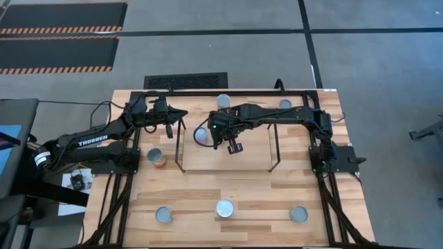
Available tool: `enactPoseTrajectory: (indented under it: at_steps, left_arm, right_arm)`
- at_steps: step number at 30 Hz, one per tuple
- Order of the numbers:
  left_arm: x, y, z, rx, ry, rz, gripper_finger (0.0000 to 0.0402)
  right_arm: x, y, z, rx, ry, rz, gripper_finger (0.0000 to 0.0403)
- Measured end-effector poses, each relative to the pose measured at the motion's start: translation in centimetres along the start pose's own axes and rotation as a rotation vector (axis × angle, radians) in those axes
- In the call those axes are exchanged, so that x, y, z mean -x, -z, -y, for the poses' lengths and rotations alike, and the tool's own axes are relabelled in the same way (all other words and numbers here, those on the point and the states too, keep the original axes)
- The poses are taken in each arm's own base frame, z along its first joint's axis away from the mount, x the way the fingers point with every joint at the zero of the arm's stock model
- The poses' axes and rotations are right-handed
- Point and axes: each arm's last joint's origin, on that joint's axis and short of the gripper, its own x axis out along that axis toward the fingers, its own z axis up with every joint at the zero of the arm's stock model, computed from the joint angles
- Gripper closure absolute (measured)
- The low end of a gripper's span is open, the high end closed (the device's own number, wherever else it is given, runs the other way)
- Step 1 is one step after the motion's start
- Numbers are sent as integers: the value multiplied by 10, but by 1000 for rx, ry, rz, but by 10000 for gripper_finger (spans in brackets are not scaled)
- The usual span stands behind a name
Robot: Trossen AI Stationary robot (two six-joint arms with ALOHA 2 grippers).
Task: Pick and place cans onto a shelf
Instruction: Put the top canned peaches on the shelf
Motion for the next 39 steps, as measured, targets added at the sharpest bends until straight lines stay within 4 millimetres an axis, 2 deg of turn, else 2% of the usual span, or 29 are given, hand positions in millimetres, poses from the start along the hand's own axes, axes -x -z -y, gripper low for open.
enactPoseTrajectory:
  at_steps: [12,23,39]
  left_arm:
    - [0,0,0,11,0,0,401]
    - [0,0,0,11,0,0,401]
    - [0,0,0,11,0,0,401]
  right_arm:
    - [0,-1,0,-5,-7,12,361]
    - [-10,1,-3,-4,-25,15,388]
    - [-10,-1,-2,-5,-8,38,346]
